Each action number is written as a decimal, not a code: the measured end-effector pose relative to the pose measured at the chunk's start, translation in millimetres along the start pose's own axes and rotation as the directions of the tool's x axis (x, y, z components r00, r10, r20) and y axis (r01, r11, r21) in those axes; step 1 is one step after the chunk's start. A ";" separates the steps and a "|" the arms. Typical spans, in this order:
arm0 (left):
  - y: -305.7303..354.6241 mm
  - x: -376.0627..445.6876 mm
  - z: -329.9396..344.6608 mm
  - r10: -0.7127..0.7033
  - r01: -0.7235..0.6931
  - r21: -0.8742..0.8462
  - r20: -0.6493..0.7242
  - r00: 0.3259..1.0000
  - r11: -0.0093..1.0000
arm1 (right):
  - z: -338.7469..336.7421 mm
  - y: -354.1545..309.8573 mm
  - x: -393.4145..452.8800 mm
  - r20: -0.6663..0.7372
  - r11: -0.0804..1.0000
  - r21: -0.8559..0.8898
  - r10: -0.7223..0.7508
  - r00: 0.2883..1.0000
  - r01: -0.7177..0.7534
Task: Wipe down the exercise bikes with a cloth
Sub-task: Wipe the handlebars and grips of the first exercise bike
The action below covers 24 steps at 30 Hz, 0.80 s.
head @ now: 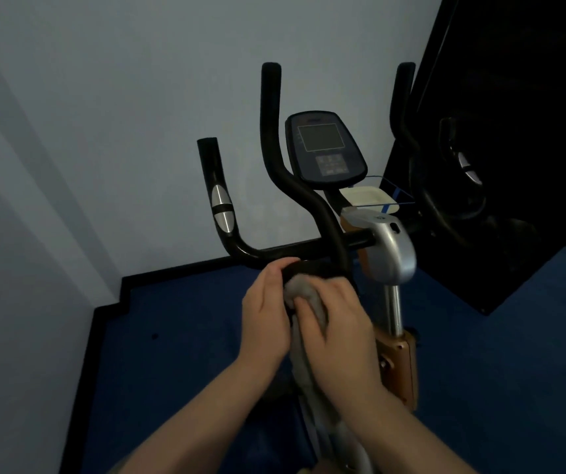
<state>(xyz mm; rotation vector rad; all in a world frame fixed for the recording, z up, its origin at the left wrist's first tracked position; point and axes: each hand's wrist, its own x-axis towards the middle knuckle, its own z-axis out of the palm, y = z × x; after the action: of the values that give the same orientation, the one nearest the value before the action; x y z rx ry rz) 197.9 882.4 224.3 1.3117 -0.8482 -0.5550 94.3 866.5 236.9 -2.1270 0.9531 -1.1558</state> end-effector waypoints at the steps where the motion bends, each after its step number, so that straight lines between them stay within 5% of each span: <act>1: -0.4 0.4 0.4 0.003 -0.003 -0.003 -0.007 1.000 1.000 | 3.2 -2.1 10.6 -0.003 0.999 0.029 0.031 1.000 -0.031; 4: 0.1 1.6 1.7 -0.037 0.037 -0.027 -0.011 0.999 0.999 | 12.6 -9.0 30.7 -0.025 0.986 0.136 0.103 0.994 -0.098; 10: 0.1 0.7 1.2 -0.021 0.021 -0.027 -0.019 1.000 0.999 | 8.2 1.9 -14.3 -0.020 0.990 0.139 0.003 1.000 0.000; 16: 1.4 -0.1 7.2 -0.069 0.061 -0.104 -0.078 0.995 0.993 | 16.1 -14.1 30.3 -0.069 0.986 -0.144 -0.092 0.993 0.082; 24: 0.9 -0.8 6.8 0.010 -0.014 -0.063 -0.070 0.997 0.998 | -1.0 2.7 -6.0 0.044 0.915 -0.346 -0.206 0.977 0.209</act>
<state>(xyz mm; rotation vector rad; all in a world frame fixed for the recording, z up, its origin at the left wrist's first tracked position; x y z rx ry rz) 191.9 879.1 225.3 1.2604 -0.7744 -0.5199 90.2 869.5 232.5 -2.5676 1.0094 -1.1452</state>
